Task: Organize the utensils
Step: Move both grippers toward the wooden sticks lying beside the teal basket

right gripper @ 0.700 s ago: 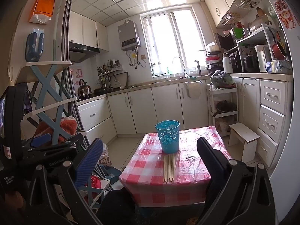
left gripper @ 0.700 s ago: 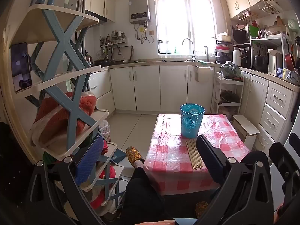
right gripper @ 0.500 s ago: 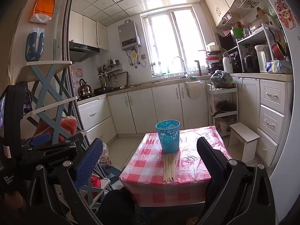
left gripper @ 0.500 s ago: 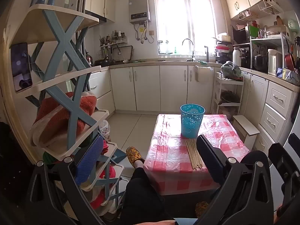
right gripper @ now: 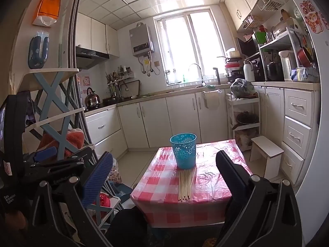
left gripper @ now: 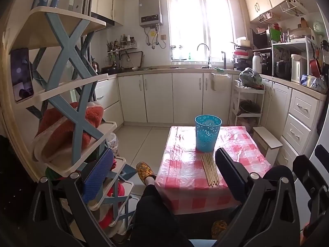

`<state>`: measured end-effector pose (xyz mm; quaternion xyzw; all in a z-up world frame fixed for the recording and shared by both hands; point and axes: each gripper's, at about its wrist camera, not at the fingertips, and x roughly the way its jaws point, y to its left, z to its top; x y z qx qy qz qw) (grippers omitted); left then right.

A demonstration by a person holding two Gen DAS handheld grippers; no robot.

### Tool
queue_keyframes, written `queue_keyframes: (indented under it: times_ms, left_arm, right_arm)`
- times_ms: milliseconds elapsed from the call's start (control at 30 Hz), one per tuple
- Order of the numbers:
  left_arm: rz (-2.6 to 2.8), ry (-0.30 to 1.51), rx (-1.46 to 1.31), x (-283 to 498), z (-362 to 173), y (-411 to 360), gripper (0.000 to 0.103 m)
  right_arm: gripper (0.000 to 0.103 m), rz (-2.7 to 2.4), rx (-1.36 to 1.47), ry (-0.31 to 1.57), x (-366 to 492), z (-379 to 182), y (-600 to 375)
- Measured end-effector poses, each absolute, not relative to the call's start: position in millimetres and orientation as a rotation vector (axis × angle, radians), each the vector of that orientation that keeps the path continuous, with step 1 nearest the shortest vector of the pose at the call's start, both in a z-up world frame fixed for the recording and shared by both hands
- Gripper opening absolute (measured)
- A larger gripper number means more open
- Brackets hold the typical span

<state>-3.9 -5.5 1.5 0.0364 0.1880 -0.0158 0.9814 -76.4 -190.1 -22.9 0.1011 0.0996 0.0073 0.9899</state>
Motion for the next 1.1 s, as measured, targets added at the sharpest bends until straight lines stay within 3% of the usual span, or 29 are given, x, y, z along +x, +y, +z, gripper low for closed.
queue_keyframes:
  times_ms: [1100]
  left_arm:
    - [-0.054,0.546,0.096,75,-45,-26,0.095]
  right_arm:
    - [0.096,-0.017,0.273,0.398,-6,-70,-201]
